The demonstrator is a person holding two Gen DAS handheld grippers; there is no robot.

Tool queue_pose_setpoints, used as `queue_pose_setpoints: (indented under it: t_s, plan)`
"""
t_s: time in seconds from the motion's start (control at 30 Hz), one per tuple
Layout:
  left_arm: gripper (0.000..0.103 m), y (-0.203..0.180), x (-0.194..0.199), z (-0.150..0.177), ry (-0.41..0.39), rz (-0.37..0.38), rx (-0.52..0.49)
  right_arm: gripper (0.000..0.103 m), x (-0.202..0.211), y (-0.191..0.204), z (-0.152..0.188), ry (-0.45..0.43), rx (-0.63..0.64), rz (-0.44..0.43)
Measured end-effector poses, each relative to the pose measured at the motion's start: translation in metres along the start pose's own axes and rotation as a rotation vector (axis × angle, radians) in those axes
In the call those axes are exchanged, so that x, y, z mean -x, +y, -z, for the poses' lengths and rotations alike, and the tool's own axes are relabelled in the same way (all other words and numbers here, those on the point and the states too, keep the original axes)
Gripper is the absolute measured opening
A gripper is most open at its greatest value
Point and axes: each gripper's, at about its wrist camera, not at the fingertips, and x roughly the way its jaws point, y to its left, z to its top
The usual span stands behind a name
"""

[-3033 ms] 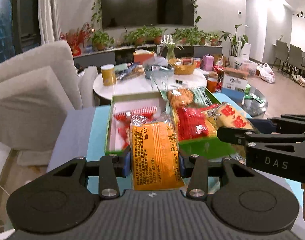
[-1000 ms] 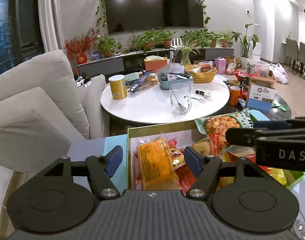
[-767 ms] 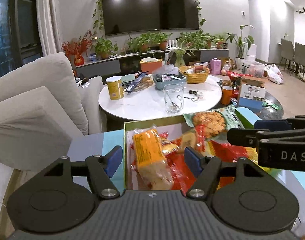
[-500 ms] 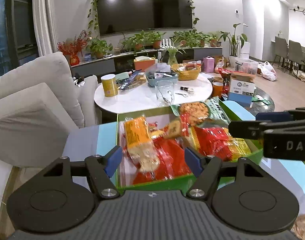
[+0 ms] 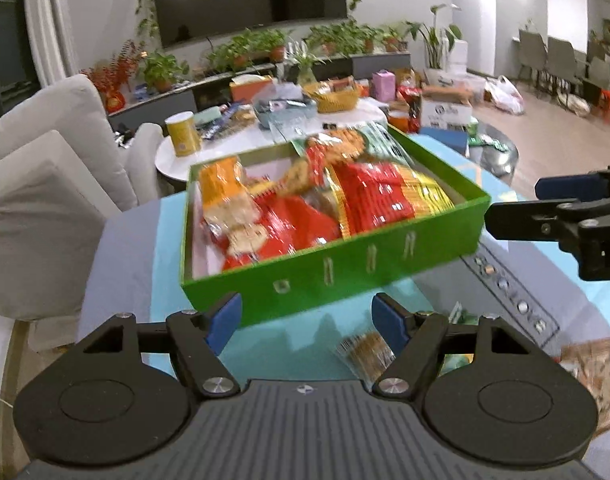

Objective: Organize snacks
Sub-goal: 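Move both tools back from the box to the snacks on the mat, then grasp the clear brown-snack bag with the left tool while the right tool grasps the bean bag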

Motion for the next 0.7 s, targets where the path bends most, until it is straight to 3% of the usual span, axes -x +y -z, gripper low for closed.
queue_pose_setpoints:
  t_s: [0.7]
  plan:
    - [0.069, -0.039, -0.032, 0.018, 0.061, 0.116, -0.309, 0.044, -0.014, -0.027, 0.042, 0.106, -0.031, -0.007]
